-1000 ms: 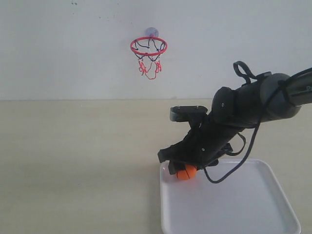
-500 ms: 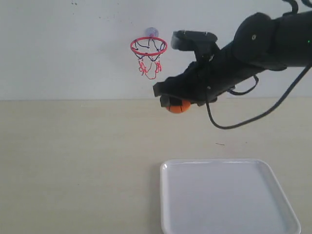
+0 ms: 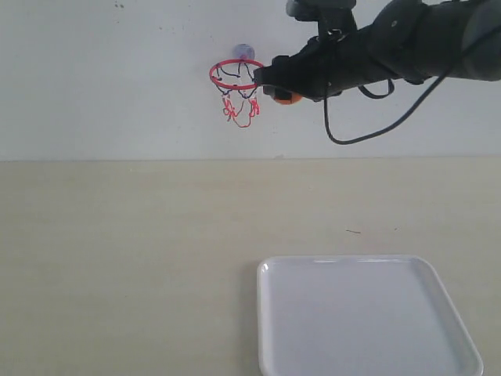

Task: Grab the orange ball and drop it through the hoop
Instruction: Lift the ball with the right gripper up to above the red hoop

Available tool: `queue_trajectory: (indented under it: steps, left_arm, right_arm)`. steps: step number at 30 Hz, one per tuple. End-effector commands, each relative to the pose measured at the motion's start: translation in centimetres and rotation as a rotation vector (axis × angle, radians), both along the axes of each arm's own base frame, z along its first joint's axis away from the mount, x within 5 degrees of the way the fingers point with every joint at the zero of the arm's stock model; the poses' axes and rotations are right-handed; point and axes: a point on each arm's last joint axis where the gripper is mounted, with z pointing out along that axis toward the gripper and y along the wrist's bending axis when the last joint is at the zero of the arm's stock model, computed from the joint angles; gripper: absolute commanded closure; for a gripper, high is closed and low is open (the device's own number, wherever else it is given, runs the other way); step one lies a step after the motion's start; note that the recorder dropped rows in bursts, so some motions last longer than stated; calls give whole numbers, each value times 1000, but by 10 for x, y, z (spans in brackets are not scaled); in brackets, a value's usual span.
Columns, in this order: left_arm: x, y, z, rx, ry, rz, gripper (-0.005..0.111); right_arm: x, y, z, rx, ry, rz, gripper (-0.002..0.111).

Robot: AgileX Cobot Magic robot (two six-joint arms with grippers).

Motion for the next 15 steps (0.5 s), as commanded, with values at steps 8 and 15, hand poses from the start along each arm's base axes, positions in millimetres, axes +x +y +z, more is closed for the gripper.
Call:
queue_trajectory:
  steps: [8, 15]
  left_arm:
    - [0, 0, -1, -4, -4, 0, 103]
    - [0, 0, -1, -4, -4, 0, 103]
  right_arm:
    - [53, 20, 16, 57, -151, 2, 108]
    - [68, 26, 10, 72, -181, -2, 108]
